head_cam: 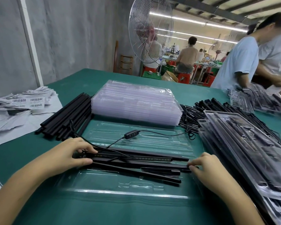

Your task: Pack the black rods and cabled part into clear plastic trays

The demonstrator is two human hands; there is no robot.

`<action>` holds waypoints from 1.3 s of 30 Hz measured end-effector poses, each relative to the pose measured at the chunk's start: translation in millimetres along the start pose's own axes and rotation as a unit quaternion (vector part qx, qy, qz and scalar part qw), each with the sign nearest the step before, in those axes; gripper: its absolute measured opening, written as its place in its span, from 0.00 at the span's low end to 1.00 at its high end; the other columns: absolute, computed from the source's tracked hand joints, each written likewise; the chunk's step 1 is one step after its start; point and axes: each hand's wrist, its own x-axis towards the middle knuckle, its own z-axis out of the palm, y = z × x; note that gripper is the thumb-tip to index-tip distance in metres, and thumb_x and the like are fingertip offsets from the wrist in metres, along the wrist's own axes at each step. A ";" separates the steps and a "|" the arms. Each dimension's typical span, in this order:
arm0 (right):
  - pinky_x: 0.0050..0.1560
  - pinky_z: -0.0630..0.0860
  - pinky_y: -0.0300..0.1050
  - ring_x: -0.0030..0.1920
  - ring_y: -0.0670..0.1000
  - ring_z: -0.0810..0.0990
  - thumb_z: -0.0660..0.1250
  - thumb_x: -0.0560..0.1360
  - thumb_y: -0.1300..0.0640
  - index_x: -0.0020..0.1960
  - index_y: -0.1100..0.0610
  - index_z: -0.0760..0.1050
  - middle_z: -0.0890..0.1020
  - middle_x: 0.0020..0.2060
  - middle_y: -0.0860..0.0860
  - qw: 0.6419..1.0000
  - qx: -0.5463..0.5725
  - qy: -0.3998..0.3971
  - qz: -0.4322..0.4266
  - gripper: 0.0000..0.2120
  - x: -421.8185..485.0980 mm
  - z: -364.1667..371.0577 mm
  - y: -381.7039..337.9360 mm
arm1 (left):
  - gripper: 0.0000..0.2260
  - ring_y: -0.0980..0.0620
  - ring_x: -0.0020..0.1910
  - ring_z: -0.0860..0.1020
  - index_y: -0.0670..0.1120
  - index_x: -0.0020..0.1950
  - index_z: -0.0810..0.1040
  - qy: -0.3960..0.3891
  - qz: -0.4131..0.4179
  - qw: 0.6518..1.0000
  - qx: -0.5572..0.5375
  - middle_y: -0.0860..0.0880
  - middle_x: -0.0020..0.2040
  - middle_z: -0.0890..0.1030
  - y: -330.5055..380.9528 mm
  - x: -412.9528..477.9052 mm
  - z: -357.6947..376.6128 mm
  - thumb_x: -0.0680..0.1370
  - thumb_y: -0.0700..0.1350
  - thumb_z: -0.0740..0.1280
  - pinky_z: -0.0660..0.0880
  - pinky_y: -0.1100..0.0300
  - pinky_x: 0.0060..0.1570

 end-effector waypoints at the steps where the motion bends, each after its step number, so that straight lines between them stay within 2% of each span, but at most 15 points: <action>1: 0.58 0.70 0.43 0.57 0.49 0.72 0.63 0.77 0.50 0.60 0.48 0.77 0.72 0.48 0.46 1.000 0.000 0.000 -0.008 0.13 -1.9 -0.7 -0.4 | 0.11 0.69 0.50 0.72 0.67 0.48 0.80 0.000 -0.002 1.000 0.004 0.64 0.47 0.76 0.1 -0.2 -0.2 0.70 0.53 0.75 0.69 0.69 0.48; 3: 0.56 0.69 0.38 0.55 0.45 0.72 0.66 0.75 0.48 0.61 0.47 0.76 0.73 0.49 0.44 0.999 0.036 0.006 -0.040 0.14 -6.8 -1.9 -4.8 | 0.12 0.67 0.51 0.73 0.67 0.50 0.79 -0.002 -0.004 1.000 0.015 0.62 0.49 0.76 1.1 -1.1 0.1 0.70 0.53 0.74 0.69 0.69 0.50; 5: 0.46 0.67 0.28 0.47 0.40 0.73 0.72 0.71 0.50 0.51 0.43 0.77 0.75 0.46 0.42 0.990 0.109 -0.010 -0.085 0.10 -11.9 -3.3 -13.0 | 0.11 0.66 0.51 0.73 0.67 0.50 0.78 0.002 0.004 1.000 0.024 0.61 0.50 0.77 2.5 -1.9 1.3 0.70 0.54 0.74 0.69 0.69 0.51; 7: 0.40 0.68 0.27 0.39 0.38 0.73 0.75 0.68 0.54 0.41 0.43 0.77 0.76 0.40 0.44 0.983 0.116 -0.059 -0.127 0.09 -14.5 -0.9 -21.5 | 0.11 0.66 0.51 0.73 0.67 0.48 0.78 0.014 0.013 1.000 0.024 0.62 0.49 0.78 3.0 -3.2 1.8 0.70 0.54 0.74 0.69 0.69 0.51; 9: 0.39 0.69 0.29 0.36 0.39 0.73 0.74 0.68 0.54 0.38 0.45 0.77 0.77 0.37 0.44 0.981 0.100 -0.085 -0.145 0.06 -14.7 4.1 -26.7 | 0.10 0.66 0.50 0.74 0.66 0.48 0.79 0.019 0.020 0.999 0.019 0.63 0.48 0.78 2.4 -3.8 1.2 0.70 0.54 0.74 0.69 0.68 0.49; 11: 0.39 0.69 0.29 0.35 0.38 0.74 0.72 0.71 0.53 0.37 0.43 0.76 0.78 0.36 0.45 0.979 0.142 -0.037 -0.139 0.08 -9.4 8.4 -28.3 | 0.10 0.66 0.51 0.73 0.66 0.47 0.80 0.017 0.031 0.999 0.019 0.68 0.50 0.76 1.9 -3.3 0.9 0.69 0.55 0.74 0.69 0.68 0.49; 14: 0.42 0.68 0.25 0.37 0.37 0.74 0.67 0.75 0.56 0.49 0.46 0.80 0.78 0.41 0.44 0.976 0.178 0.067 -0.108 0.07 7.7 13.9 -32.3 | 0.10 0.65 0.52 0.73 0.69 0.47 0.80 0.019 0.033 0.999 0.012 0.69 0.51 0.76 1.2 -2.6 0.1 0.67 0.60 0.71 0.69 0.68 0.49; 16: 0.50 0.71 0.31 0.46 0.42 0.76 0.65 0.77 0.56 0.57 0.51 0.79 0.76 0.46 0.47 0.986 0.118 0.053 -0.102 0.11 20.4 21.2 -36.4 | 0.15 0.65 0.51 0.73 0.72 0.52 0.76 0.021 0.035 0.999 0.013 0.70 0.52 0.75 1.2 -3.3 0.2 0.67 0.60 0.71 0.68 0.70 0.47; 17: 0.53 0.73 0.39 0.50 0.47 0.77 0.65 0.77 0.56 0.57 0.51 0.80 0.75 0.46 0.47 0.990 0.087 0.040 -0.103 0.11 24.8 24.2 -39.1 | 0.17 0.65 0.51 0.73 0.73 0.53 0.74 0.021 0.036 0.999 0.016 0.70 0.53 0.75 1.2 -3.5 0.3 0.68 0.58 0.72 0.68 0.70 0.46; 19: 0.52 0.74 0.45 0.51 0.51 0.76 0.66 0.76 0.58 0.52 0.52 0.81 0.73 0.43 0.47 0.992 0.066 0.036 -0.106 0.08 31.2 26.0 -42.1 | 0.18 0.65 0.51 0.73 0.73 0.54 0.73 0.019 0.038 0.999 0.015 0.71 0.53 0.75 1.8 -3.6 0.6 0.69 0.57 0.72 0.69 0.69 0.47; 22: 0.50 0.74 0.43 0.48 0.51 0.77 0.67 0.73 0.60 0.46 0.53 0.83 0.72 0.40 0.46 0.992 0.054 0.034 -0.108 0.06 37.2 22.6 -40.4 | 0.12 0.64 0.53 0.74 0.70 0.50 0.79 0.018 0.033 0.999 0.007 0.67 0.50 0.78 4.2 -3.5 0.7 0.67 0.60 0.70 0.70 0.67 0.52; 30: 0.51 0.76 0.43 0.48 0.49 0.79 0.66 0.75 0.58 0.48 0.53 0.83 0.83 0.45 0.49 0.993 0.060 0.017 -0.097 0.08 33.0 12.8 -42.4 | 0.13 0.64 0.56 0.70 0.68 0.54 0.72 -0.006 0.044 0.996 0.075 0.66 0.54 0.76 8.3 -3.3 0.8 0.70 0.61 0.65 0.68 0.63 0.59; 32: 0.48 0.75 0.39 0.46 0.46 0.79 0.69 0.73 0.50 0.49 0.52 0.82 0.82 0.43 0.47 0.990 0.087 -0.025 -0.108 0.08 26.7 3.5 -40.5 | 0.12 0.64 0.56 0.70 0.68 0.54 0.72 -0.004 0.046 0.996 0.077 0.66 0.54 0.75 9.0 -3.2 0.0 0.73 0.58 0.68 0.67 0.65 0.58; 34: 0.47 0.72 0.36 0.48 0.44 0.76 0.72 0.69 0.45 0.54 0.48 0.79 0.78 0.45 0.43 0.985 0.091 -0.087 -0.118 0.15 20.7 -1.9 -39.3 | 0.12 0.64 0.54 0.69 0.68 0.55 0.72 -0.006 0.051 0.995 0.082 0.68 0.53 0.74 10.3 -3.0 0.0 0.74 0.55 0.68 0.66 0.68 0.56; 39: 0.52 0.68 0.37 0.53 0.44 0.72 0.75 0.67 0.46 0.58 0.47 0.74 0.71 0.52 0.45 0.984 0.087 -0.102 -0.120 0.21 12.7 2.5 -36.8 | 0.15 0.66 0.55 0.68 0.67 0.56 0.71 -0.022 0.067 0.994 0.086 0.67 0.55 0.74 9.4 -4.9 -2.7 0.76 0.50 0.68 0.64 0.71 0.57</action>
